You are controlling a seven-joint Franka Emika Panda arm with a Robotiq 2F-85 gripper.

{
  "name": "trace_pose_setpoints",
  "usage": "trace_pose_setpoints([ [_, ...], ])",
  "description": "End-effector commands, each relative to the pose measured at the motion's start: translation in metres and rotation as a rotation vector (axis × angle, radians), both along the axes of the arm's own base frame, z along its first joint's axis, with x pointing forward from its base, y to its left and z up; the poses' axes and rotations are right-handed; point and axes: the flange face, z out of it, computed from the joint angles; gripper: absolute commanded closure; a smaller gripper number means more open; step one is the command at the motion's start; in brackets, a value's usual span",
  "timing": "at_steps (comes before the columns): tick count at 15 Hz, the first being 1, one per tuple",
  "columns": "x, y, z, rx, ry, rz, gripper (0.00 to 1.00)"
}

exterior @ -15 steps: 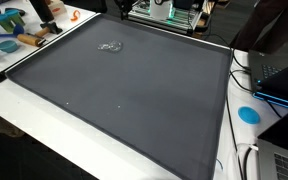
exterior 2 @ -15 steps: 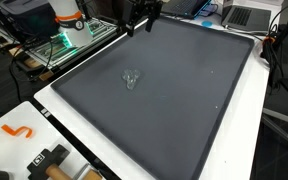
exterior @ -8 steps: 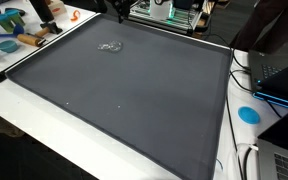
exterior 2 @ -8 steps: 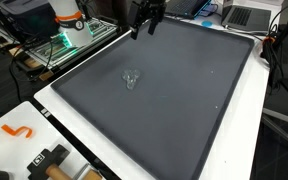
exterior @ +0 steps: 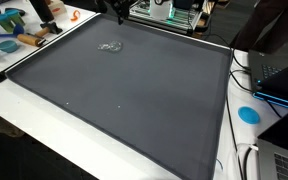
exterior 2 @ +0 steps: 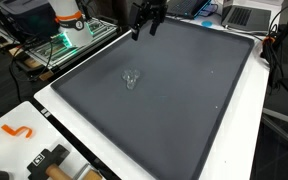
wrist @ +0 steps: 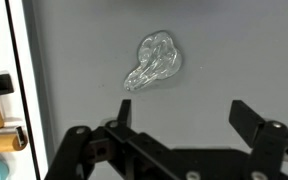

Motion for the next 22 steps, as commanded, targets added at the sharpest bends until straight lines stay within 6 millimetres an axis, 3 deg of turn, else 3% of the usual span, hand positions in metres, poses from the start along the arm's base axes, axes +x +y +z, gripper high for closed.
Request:
trace_pose_setpoints([
  [1, 0.0, -0.018, -0.025, 0.106, -0.024, -0.168, 0.0],
  [8, -0.028, -0.055, -0.073, 0.162, -0.125, -0.392, 0.0],
  [15, -0.058, -0.071, -0.111, 0.165, -0.151, -0.535, 0.0],
  [22, -0.074, -0.086, -0.139, 0.192, -0.204, -0.599, 0.0],
])
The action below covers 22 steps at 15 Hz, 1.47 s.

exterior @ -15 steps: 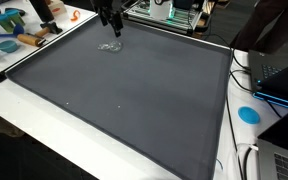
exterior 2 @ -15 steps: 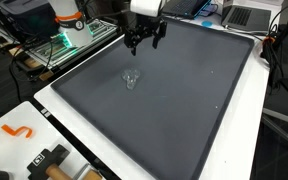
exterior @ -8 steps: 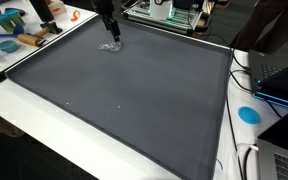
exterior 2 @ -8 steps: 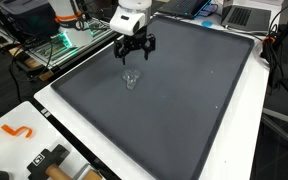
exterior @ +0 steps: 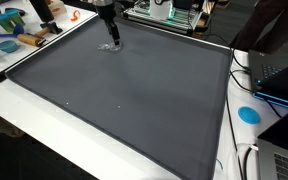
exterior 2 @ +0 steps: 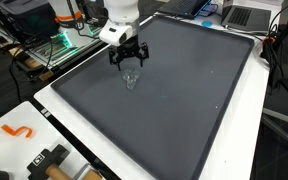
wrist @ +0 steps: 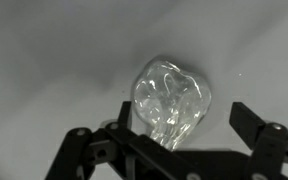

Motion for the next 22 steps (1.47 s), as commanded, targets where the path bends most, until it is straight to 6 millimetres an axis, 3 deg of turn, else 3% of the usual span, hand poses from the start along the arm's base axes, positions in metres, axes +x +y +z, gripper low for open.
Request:
trace_pose_setpoints([
  [1, -0.009, -0.008, -0.016, 0.021, -0.026, -0.045, 0.0],
  [6, -0.011, -0.012, -0.03, 0.042, -0.043, -0.067, 0.0],
  [7, -0.011, -0.013, -0.032, 0.046, -0.046, -0.064, 0.09],
  [8, -0.01, -0.013, -0.033, 0.048, -0.047, -0.065, 0.26],
  [17, -0.009, -0.016, -0.029, 0.055, -0.061, -0.048, 0.92],
  [18, -0.009, -0.016, -0.029, 0.054, -0.06, -0.046, 0.98],
  [22, -0.008, -0.017, -0.027, 0.051, -0.061, -0.043, 0.99],
])
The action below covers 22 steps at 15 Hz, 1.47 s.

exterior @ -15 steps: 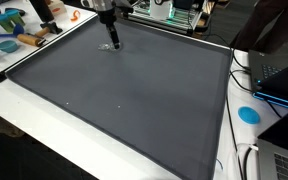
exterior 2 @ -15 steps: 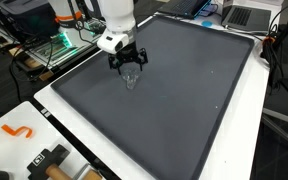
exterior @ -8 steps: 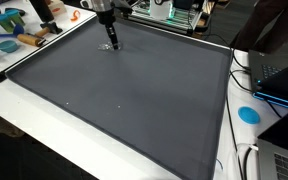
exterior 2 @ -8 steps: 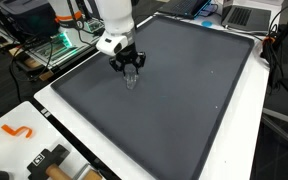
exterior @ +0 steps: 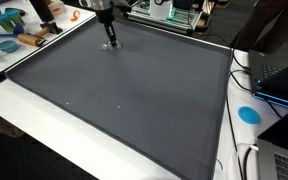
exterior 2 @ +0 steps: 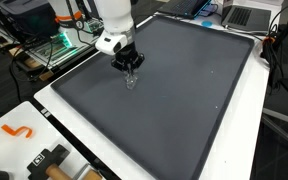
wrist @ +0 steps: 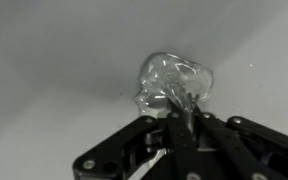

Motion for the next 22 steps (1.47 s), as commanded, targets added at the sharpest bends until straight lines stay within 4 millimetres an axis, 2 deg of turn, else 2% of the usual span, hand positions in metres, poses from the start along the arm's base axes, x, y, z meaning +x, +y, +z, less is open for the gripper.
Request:
trace_pose_setpoints([
  [1, -0.003, -0.002, -0.005, 0.003, -0.001, 0.006, 0.98],
  [7, -0.002, -0.003, -0.004, 0.006, 0.002, 0.009, 0.99],
  [8, -0.002, -0.003, -0.004, 0.007, 0.002, 0.008, 0.7],
  [9, -0.001, -0.003, -0.003, 0.008, 0.003, 0.012, 0.69],
  [12, 0.0, -0.002, -0.001, 0.005, 0.005, 0.016, 0.54],
  [18, 0.001, -0.001, 0.003, 0.006, 0.005, 0.02, 0.04],
  [19, 0.001, 0.0, 0.004, 0.007, 0.003, 0.021, 0.0],
  [22, 0.002, 0.001, 0.01, -0.004, 0.011, 0.03, 0.0],
])
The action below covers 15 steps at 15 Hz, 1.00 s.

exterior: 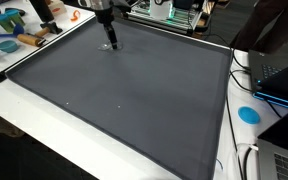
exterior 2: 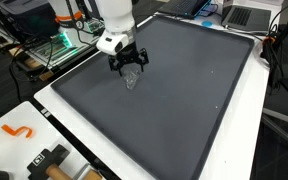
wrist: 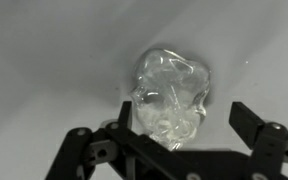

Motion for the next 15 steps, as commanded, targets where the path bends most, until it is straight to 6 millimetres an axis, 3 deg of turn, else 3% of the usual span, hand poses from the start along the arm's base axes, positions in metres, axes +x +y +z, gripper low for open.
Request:
trace_pose_setpoints([
  [1, -0.002, 0.001, 0.011, -0.007, 0.024, 0.025, 0.0],
  [7, 0.005, 0.016, 0.046, -0.073, 0.095, 0.139, 0.0],
  [15, 0.029, 0.077, 0.09, -0.252, 0.266, 0.306, 0.0],
])
